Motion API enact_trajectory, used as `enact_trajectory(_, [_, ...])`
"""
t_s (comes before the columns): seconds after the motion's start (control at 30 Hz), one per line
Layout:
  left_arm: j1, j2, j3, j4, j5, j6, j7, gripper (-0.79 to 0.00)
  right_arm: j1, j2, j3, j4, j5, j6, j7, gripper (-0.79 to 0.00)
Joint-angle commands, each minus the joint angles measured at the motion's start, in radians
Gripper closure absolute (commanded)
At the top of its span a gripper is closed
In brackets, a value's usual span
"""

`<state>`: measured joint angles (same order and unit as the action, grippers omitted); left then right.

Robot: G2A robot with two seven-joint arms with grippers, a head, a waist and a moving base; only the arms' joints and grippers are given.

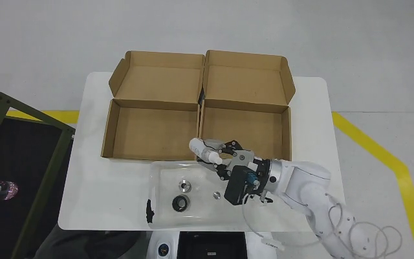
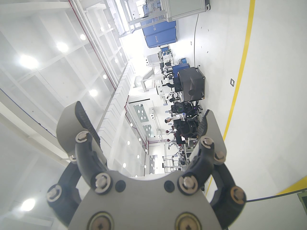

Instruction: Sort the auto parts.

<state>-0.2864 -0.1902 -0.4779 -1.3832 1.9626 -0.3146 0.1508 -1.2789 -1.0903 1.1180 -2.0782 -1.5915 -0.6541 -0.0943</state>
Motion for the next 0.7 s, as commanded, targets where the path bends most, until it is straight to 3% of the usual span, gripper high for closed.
enact_trajectory(0.0, [0.0,0.0,0.0,0.0,0.0,0.0,0.0,-0.785,-0.002,0.001,0.014,-0.007,0.001,0.009,-0.016,0.0])
enact_trajectory(0.67, [0.0,0.0,0.0,0.0,0.0,0.0,0.0,-0.785,-0.006,0.003,0.085,-0.003,0.032,0.076,-0.103,0.0])
